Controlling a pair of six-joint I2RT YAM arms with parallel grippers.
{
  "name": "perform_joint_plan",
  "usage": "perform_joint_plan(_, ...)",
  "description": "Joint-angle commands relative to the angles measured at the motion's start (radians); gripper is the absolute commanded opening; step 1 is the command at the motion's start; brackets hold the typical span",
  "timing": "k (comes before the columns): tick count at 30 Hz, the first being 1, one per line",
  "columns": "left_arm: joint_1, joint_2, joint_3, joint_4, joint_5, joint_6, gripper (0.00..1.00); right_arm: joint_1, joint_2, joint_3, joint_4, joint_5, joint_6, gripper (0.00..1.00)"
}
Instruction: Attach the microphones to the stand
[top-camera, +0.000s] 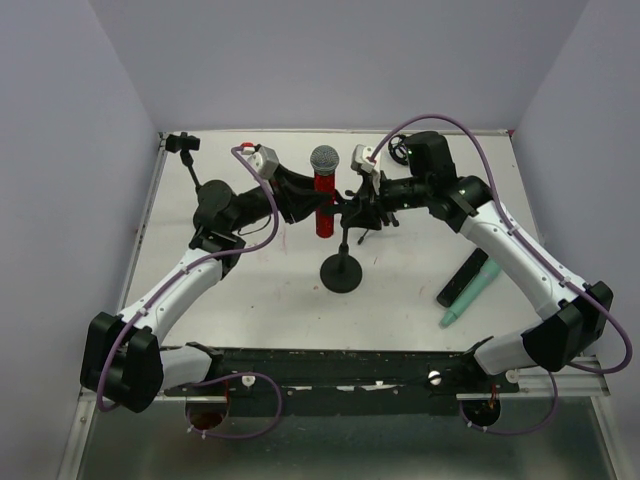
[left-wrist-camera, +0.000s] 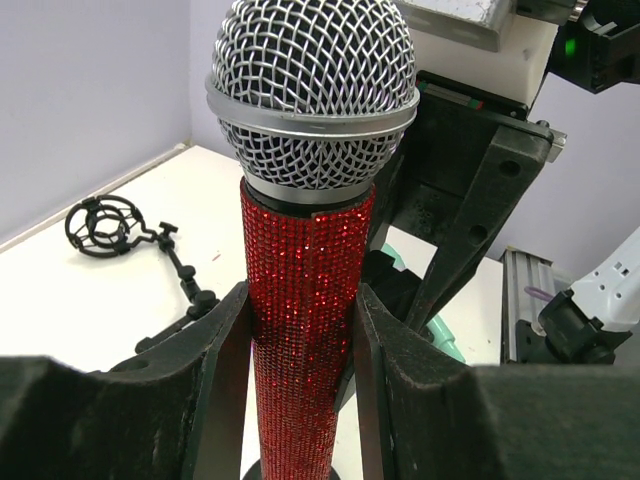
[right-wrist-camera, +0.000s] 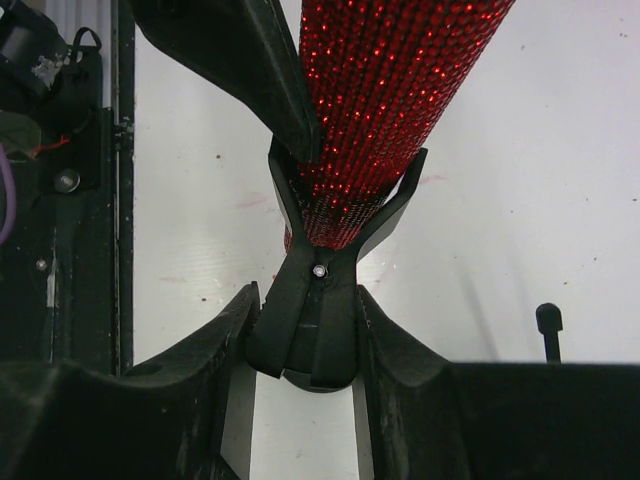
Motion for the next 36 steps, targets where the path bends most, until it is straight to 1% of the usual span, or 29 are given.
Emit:
perform_joint_plan(1, -0.005, -0.008, 0.026, 0.026, 0.04, -0.002, 0.0, 0.003, 0.016, 0.041, -0.04, -0.015, -0.001, 0.09)
perform_joint_plan(2, -0.005, -0.007, 0.024, 0.036, 0.042, -0.01, 0.0, 0.003, 0.019, 0.043, -0.038, -0.016, 0.001, 0.07)
perform_joint_plan(9, -0.014, 0.015, 0.029, 0.086, 0.059, -0.059, 0.0, 0.002, 0.038, 0.056, -0.049, -0.033, 0.002, 0.04)
perform_joint_plan(12, -0.017, 0.024, 0.035, 0.089, 0.065, -0.062, 0.0, 0.003, 0.042, 0.06, -0.054, -0.035, 0.005, 0.07)
perform_joint_plan(13, -0.017, 0.027, 0.036, 0.089, 0.066, -0.062, 0.0, 0.002, 0.045, 0.063, -0.052, -0.035, 0.012, 0.14)
perform_joint_plan(15, -0.017, 0.03, 0.041, 0.083, 0.069, -0.059, 0.0, 0.003, 0.041, 0.057, -0.044, -0.03, 0.018, 0.36)
perform_joint_plan(17, -0.017, 0.03, 0.044, 0.077, 0.066, -0.051, 0.0, 0.002, 0.033, 0.05, -0.04, -0.028, 0.018, 0.48)
perform_joint_plan(18, -0.017, 0.029, 0.046, 0.071, 0.068, -0.048, 0.0, 0.003, 0.033, 0.046, -0.037, -0.024, 0.019, 0.51)
perform_joint_plan(20, -0.017, 0.025, 0.044, 0.065, 0.065, -0.041, 0.0, 0.002, 0.027, 0.041, -0.032, -0.016, 0.024, 0.51)
perform_joint_plan(21, -0.017, 0.024, 0.044, 0.062, 0.062, -0.039, 0.0, 0.003, 0.025, 0.04, -0.029, -0.013, 0.024, 0.5)
perform_joint_plan(22, -0.017, 0.024, 0.044, 0.062, 0.062, -0.039, 0.0, 0.002, 0.024, 0.04, -0.029, -0.012, 0.024, 0.43)
perform_joint_plan(24, -0.017, 0.025, 0.044, 0.063, 0.062, -0.039, 0.0, 0.002, 0.024, 0.04, -0.03, -0.013, 0.024, 0.18)
perform_joint_plan(25, -0.017, 0.025, 0.044, 0.062, 0.062, -0.039, 0.0, 0.002, 0.025, 0.044, -0.038, -0.018, 0.018, 0.11)
perform_joint_plan(26, -0.017, 0.025, 0.044, 0.065, 0.063, -0.041, 0.0, 0.002, 0.028, 0.047, -0.044, -0.022, 0.013, 0.07)
perform_joint_plan(28, -0.016, 0.028, 0.043, 0.071, 0.066, -0.045, 0.0, 0.0, 0.032, 0.053, -0.047, -0.024, 0.015, 0.03)
perform_joint_plan(36, -0.028, 0.048, 0.049, 0.122, 0.086, -0.088, 0.0, 0.002, 0.051, 0.063, -0.055, -0.038, 0.016, 0.01)
